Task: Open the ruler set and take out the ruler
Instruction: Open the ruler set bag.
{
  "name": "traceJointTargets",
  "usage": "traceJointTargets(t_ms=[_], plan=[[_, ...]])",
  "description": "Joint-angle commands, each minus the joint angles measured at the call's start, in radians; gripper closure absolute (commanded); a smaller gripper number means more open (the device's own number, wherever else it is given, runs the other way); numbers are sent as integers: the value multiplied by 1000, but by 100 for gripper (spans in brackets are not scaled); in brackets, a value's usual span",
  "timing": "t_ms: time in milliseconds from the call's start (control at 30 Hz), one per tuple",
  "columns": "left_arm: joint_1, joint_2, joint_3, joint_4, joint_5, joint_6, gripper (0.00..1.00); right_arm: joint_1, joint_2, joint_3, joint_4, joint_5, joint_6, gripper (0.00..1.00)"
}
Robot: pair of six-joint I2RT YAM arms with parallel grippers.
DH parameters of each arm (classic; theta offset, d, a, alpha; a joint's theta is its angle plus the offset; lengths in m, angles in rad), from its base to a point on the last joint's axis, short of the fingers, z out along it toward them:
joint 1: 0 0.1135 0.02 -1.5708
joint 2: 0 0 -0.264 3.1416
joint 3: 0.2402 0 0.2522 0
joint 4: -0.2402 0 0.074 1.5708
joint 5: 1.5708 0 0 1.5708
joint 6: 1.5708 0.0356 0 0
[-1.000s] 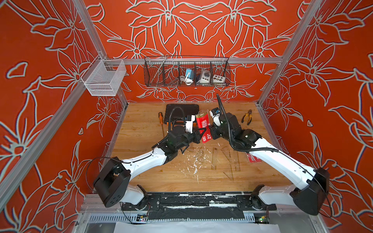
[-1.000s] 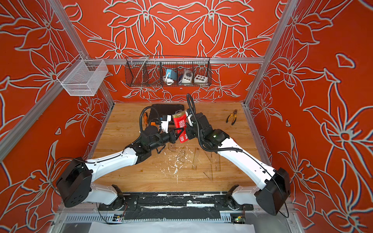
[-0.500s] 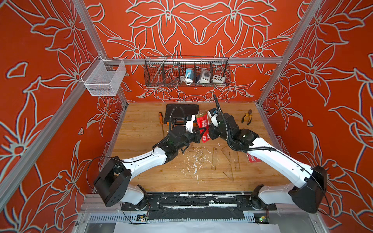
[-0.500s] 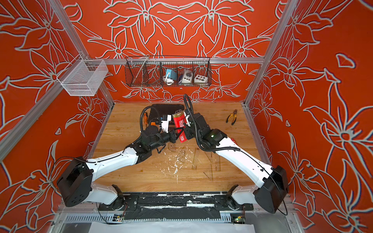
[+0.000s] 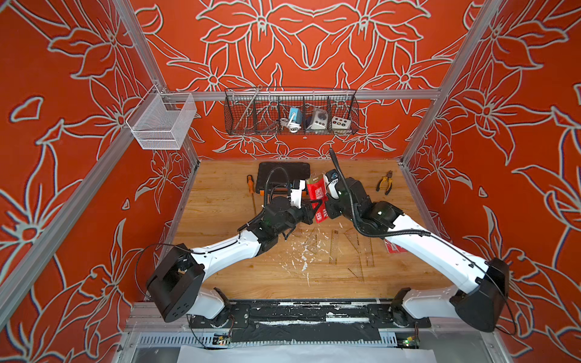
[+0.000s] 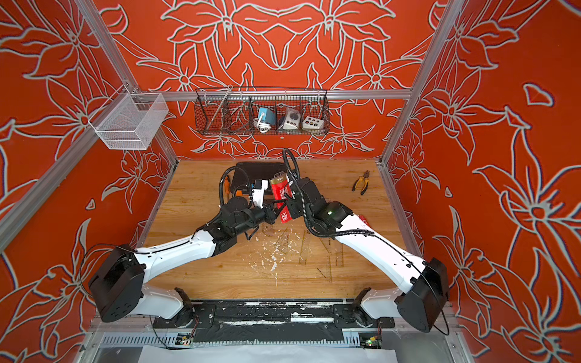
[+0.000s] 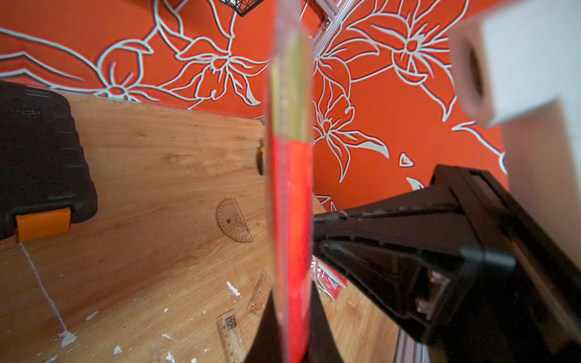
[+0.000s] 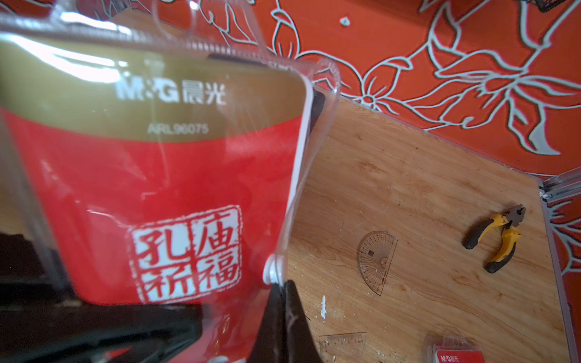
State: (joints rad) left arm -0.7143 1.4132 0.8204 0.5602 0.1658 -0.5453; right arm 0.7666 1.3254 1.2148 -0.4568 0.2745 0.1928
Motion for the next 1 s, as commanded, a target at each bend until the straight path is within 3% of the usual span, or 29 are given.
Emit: traceJointTargets(t_ms=[0,400,500,633,667,767,833,967], plan=[[-13,-53,-25,16,38,16,100,-56,-14,16,-23,219,4,100],[-11,-77,-47,18,44,28,100,-130,-54,-36,25,113,19,100],[-10,-72,-46,17,36,27,100,-136,-77,-59,49,53,0,100],[-7,-70,-36,-8,-6,38,100,-142,-123,-63,35,-123,-42,100],[-5,-71,-33,-18,-24,41,100,-142,-135,-59,20,-166,-45,96],[11,-72,-28,-48,-61,53,100,-144,-169,-37,-59,-240,-43,71],[23,-76,-21,-79,-86,63,100,-144,-191,-27,-116,-260,-36,60],[56,-94,-37,-110,-110,75,100,-144,-221,-10,-229,-242,4,55]])
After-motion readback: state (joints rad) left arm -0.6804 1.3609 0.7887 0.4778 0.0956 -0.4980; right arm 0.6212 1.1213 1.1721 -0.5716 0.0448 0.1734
